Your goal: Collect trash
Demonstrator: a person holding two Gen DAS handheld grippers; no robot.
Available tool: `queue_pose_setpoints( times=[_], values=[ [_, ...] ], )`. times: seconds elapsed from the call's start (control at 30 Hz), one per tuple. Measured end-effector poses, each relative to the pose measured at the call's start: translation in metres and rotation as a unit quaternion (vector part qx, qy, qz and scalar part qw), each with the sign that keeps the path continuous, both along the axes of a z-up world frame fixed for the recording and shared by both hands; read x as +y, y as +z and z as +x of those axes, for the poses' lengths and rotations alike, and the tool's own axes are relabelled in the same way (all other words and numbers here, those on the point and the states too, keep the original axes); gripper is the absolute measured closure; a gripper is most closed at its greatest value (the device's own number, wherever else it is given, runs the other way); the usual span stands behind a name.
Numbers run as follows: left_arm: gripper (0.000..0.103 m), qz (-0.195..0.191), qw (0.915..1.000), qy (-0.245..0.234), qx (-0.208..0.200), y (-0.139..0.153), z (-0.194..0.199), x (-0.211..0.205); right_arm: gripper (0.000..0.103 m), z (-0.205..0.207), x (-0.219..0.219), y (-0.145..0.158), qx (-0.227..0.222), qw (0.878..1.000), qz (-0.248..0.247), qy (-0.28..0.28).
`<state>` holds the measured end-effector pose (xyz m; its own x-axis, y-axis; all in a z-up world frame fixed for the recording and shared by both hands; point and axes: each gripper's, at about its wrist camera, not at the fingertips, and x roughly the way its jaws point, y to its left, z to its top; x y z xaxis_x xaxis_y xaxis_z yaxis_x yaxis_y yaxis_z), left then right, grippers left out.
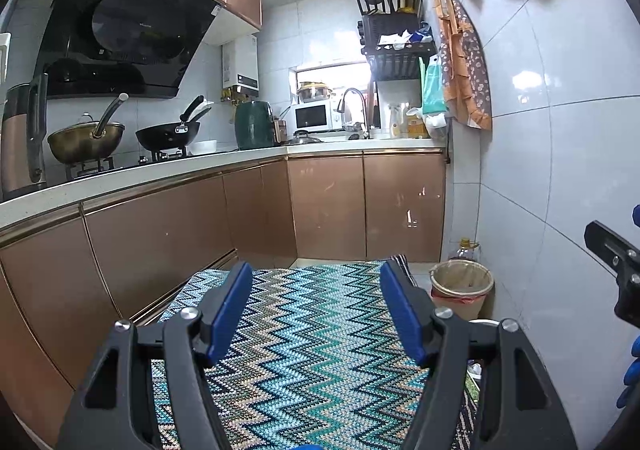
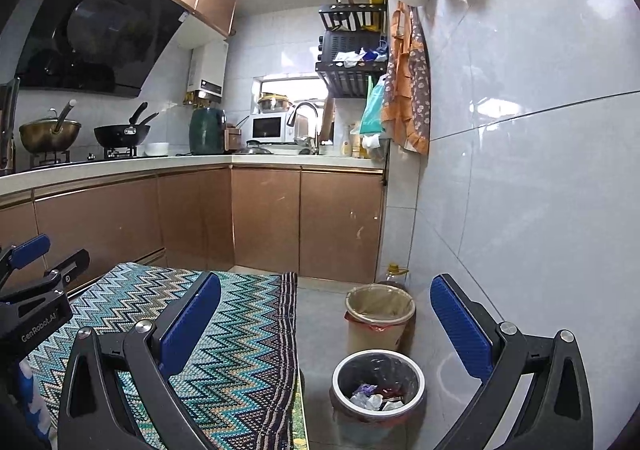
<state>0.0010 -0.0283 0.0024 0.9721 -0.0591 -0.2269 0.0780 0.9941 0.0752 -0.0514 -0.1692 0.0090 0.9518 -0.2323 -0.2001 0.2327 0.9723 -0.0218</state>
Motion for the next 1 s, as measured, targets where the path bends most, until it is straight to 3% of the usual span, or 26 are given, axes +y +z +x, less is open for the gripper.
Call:
queue_pose_setpoints(
  times=[1.0],
  values=[
    [0.034,0.000,0.9999,0.007,-0.013,0.002,-0.011,-0.002,0.000,-0.006,-0.001,0.005,-0.009,1.000,-0.005,-0.002]
  ],
)
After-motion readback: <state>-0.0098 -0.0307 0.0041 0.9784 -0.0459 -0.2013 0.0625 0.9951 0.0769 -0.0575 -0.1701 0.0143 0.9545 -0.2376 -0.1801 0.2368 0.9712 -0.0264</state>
